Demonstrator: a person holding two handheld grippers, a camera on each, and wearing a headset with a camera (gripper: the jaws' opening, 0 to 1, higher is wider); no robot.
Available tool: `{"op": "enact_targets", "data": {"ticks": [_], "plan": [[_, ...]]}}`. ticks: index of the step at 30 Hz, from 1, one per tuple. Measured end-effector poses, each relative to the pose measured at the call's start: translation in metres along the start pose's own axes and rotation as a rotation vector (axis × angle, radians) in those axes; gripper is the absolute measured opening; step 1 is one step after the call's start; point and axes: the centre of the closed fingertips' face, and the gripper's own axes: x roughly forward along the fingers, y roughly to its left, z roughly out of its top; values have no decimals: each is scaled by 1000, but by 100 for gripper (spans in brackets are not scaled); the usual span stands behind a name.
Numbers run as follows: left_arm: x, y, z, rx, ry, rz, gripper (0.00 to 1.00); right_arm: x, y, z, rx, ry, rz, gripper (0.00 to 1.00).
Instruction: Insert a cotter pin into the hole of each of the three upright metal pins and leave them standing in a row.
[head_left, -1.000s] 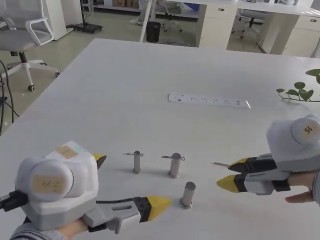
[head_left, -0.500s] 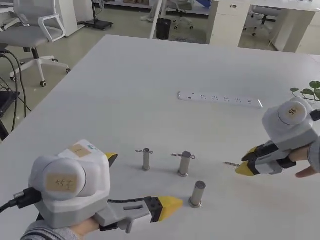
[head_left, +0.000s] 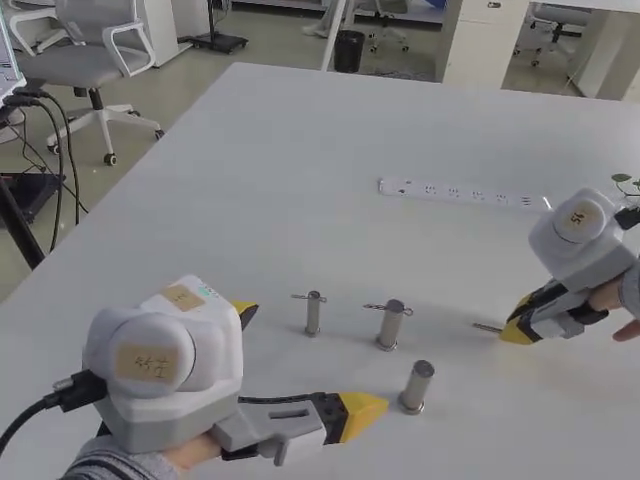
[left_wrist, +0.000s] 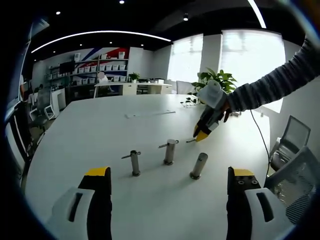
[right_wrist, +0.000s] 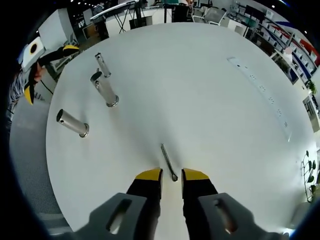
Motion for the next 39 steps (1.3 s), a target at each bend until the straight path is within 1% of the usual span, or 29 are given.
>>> {"op": "enact_targets", "data": {"ticks": [2, 3, 5, 7, 9, 13, 15, 17, 18, 19, 22, 23, 24, 26, 27, 28, 29, 30, 31, 33, 34, 35, 36, 38, 39], "plan": [[-1, 1, 0, -1, 0, 1, 96, 1, 1, -3, -7, 19, 10, 9], [-1, 1, 0, -2, -1, 2, 96, 0, 0, -2, -10, 15, 9, 9], [-2, 1, 0, 0, 0, 2, 95, 0, -2, -4, -24, 30, 5, 6], [-2, 1, 0, 1, 1, 1, 95, -1, -1, -5, -27, 34, 10, 6], [-2, 2, 0, 1, 2, 2, 95, -1, 2, -5, -77, 54, 20, 4], [-3, 2, 2, 3, 1, 1, 94, -1, 4, -3, -126, 84, 25, 2], [-3, 1, 2, 2, 2, -3, 94, -1, 6, -3, -172, 110, 26, 1], [-3, 0, 2, 4, 7, -8, 93, 0, 6, -2, -187, 126, 14, 0], [-3, -1, 2, 8, 9, -11, 93, 0, 5, -2, -210, 135, 4, 0], [-3, -1, 2, 8, 9, -12, 93, -1, 6, -2, -228, 138, 5, 0], [-3, -3, 2, 6, 8, -17, 93, 0, 4, -2, -211, 130, -4, 0], [-4, -4, 2, 6, 9, -18, 92, 0, 3, 0, -216, 116, -16, 0], [-4, -4, 2, 7, 10, -20, 92, 0, 1, 1, -224, 103, -38, 0], [-4, -6, 2, 8, 14, -27, 90, -1, 1, 1, -220, 92, -40, 0], [-5, -7, 3, 10, 16, -31, 89, -2, 1, 6, -209, 56, -57, 0], [-6, -7, 3, 9, 17, -33, 89, -3, 2, 8, -196, 30, -57, 0], [-7, -8, 5, 9, 14, -36, 89, -5, 3, 8, -203, 30, -64, 0], [-8, -8, 6, 9, 12, -36, 88, -7, 1, 10, -224, 17, -89, 0], [-8, -7, 7, 12, 11, -37, 87, -9, 1, 11, -227, 5, -101, 0], [-9, -6, 8, 20, 13, -38, 85, -13, 2, 16, -219, -30, -113, 0], [-9, -6, 9, 21, 15, -37, 85, -17, 2, 19, -217, -53, -129, 0], [-9, -6, 9, 21, 16, -37, 84, -19, 4, 20, -223, -63, -125, 0], [-9, -5, 10, 19, 16, -37, 83, -22, 7, 23, -239, -85, -131, 0], [-9, -6, 12, 16, 11, -41, 81, -26, 10, 24, -256, -96, -150, 0], [-9, -6, 12, 17, 9, -41, 80, -28, 11, 25, -250, -110, -158, 0]]}}
